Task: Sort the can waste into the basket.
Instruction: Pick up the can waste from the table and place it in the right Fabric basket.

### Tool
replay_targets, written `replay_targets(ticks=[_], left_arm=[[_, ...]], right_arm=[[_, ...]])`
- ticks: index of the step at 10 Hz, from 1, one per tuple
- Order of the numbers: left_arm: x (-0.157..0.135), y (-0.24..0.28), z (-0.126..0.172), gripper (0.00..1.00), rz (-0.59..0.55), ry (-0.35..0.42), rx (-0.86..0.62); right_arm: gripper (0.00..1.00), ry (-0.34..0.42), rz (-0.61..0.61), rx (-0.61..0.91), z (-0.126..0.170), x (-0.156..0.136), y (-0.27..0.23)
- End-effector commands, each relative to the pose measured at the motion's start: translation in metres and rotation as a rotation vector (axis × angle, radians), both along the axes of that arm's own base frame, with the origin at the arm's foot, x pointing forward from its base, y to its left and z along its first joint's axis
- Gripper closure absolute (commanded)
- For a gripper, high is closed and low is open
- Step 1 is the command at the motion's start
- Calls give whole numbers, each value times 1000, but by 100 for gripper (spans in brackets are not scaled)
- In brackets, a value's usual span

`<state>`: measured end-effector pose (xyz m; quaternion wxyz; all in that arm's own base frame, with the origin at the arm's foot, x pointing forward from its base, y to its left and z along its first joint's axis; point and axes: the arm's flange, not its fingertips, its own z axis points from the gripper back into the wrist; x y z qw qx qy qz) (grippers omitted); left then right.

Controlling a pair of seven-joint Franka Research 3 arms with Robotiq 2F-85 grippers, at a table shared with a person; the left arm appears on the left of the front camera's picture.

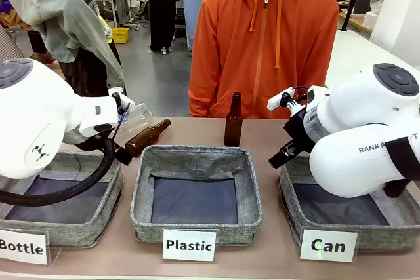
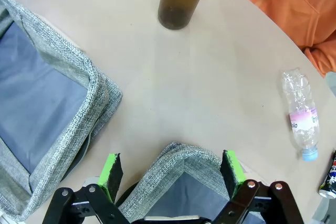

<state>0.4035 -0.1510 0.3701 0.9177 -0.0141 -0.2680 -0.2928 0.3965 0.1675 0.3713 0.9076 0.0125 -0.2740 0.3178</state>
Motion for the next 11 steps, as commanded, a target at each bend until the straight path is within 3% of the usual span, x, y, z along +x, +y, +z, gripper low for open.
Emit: replay_targets(ticks=[1, 2, 3, 4, 6, 7, 9, 11], left_arm=[[0, 0, 0, 0, 0, 0, 0], [-10, 8, 34, 0, 6, -56, -16], [-27, 14, 82, 0, 136, -25, -113], [-52, 23, 120, 0, 121, -4, -205], [-106, 57, 156, 0, 2, -31, -358], [-134, 101, 166, 0, -67, -61, -429], [-149, 204, 156, 0, -37, -1, -648], [-162, 309, 97, 0, 43, 18, -950]], right_arm=[[0, 57, 2, 0, 22, -1, 2], [0, 61, -33, 52, 58, -7, 2], [0, 121, -129, 131, 107, -24, 8], [0, 161, -150, 193, 146, -49, 4], [0, 210, -113, 346, 190, -101, -31], [0, 233, -96, 506, 196, -118, -67], [0, 274, -232, 835, 178, -125, -156], [0, 255, -332, 1150, 150, -134, -237]])
